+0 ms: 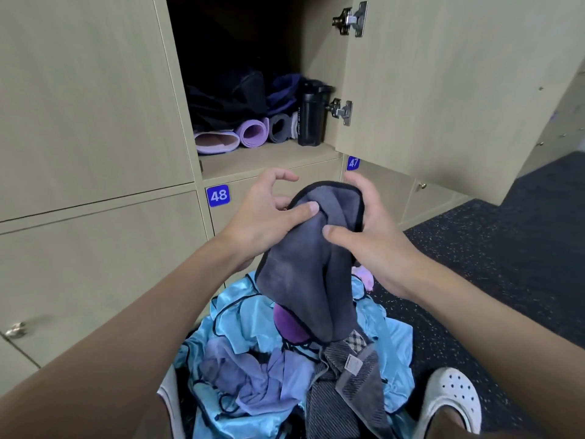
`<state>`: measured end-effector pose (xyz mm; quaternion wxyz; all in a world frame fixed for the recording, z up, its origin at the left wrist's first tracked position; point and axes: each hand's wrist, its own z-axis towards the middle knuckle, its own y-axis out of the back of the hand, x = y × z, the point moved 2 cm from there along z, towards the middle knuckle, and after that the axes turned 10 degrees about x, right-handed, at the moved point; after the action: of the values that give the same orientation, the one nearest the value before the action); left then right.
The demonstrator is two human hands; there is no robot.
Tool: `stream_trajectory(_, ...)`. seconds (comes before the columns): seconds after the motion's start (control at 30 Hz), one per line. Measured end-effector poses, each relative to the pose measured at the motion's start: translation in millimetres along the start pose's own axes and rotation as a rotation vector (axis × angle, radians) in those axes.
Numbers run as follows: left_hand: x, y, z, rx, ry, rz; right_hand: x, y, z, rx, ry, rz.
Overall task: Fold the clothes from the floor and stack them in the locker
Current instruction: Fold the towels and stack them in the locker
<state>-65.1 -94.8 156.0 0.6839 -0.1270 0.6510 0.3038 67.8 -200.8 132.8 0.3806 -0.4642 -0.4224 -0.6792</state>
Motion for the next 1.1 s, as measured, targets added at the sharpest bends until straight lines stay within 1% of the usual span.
stream_trajectory(0.07,7.2,1.6,0.4,0.010,0.088,0.068,3.4,2.0,2.8,-0.107,0.036,0.070)
stream_trajectory(0.13,18.3,1.6,-1.0,0.086,0.205,0.132,2.3,7.3,5.6,-0.191,0.048,0.124)
stream_trajectory(0.2,27.3,-1.8,-6.1,0.154,0.282,0.187,0.2,12.5,7.3,-0.261,0.045,0.150)
stream_trajectory(0.23,30.8,-3.3,-8.1,0.156,0.293,0.209,0.9,14.7,7.1,-0.289,0.045,0.163)
stream_trajectory(0.3,33.1,-4.7,-7.5,0.091,0.267,0.189,-0.1,20.1,7.3,-0.302,0.041,0.195)
stream_trajectory(0.37,31.1,-4.3,-3.1,0.009,0.203,0.063,-4.9,23.1,7.0,-0.215,0.015,0.191)
stream_trajectory(0.43,23.9,-3.2,0.6,-0.012,0.130,-0.053,-8.9,18.6,3.5,-0.054,-0.035,0.146)
stream_trajectory(0.5,18.1,-1.7,2.9,-0.013,0.075,-0.085,-10.6,11.5,-0.2,0.067,-0.049,0.087)
stream_trajectory(0.53,15.8,-1.8,2.8,-0.027,0.053,-0.094,-9.5,8.0,-1.0,0.074,-0.050,0.073)
stream_trajectory(0.57,15.0,-1.6,2.6,-0.055,0.032,-0.107,-7.6,4.9,-0.6,0.053,-0.043,0.068)
stream_trajectory(0.63,15.3,-3.0,1.4,-0.141,0.019,-0.133,-3.2,1.8,1.7,-0.061,-0.006,0.048)
stream_trajectory(0.67,15.2,-5.6,0.0,-0.176,0.036,-0.140,-1.2,2.0,3.4,-0.138,0.013,0.041)
stream_trajectory(0.73,21.9,-10.2,-1.3,-0.212,0.131,-0.167,0.2,6.3,8.3,-0.281,0.018,0.088)
stream_trajectory(0.8,25.9,-17.7,-5.1,-0.176,0.273,-0.291,-1.9,11.3,11.8,-0.372,-0.016,0.213)
stream_trajectory(0.83,26.6,-21.6,-6.3,-0.135,0.307,-0.351,-2.7,13.3,12.5,-0.405,-0.032,0.261)
stream_trajectory(0.87,26.0,-25.2,-6.6,-0.109,0.299,-0.393,-2.4,14.6,12.2,-0.419,-0.046,0.296)
stream_trajectory(0.9,23.4,-28.2,-6.7,-0.104,0.264,-0.427,-3.1,14.3,12.2,-0.399,-0.058,0.322)
stream_trajectory(0.93,19.3,-30.1,-6.8,-0.114,0.224,-0.453,-3.9,12.2,11.0,-0.339,-0.069,0.356)
stream_trajectory(1.03,8.1,-30.5,-6.0,-0.152,0.126,-0.484,-8.2,3.3,4.1,-0.031,-0.149,0.460)
stream_trajectory(1.1,5.8,-27.2,-4.3,-0.183,0.085,-0.467,-8.9,-0.8,1.5,0.110,-0.161,0.432)
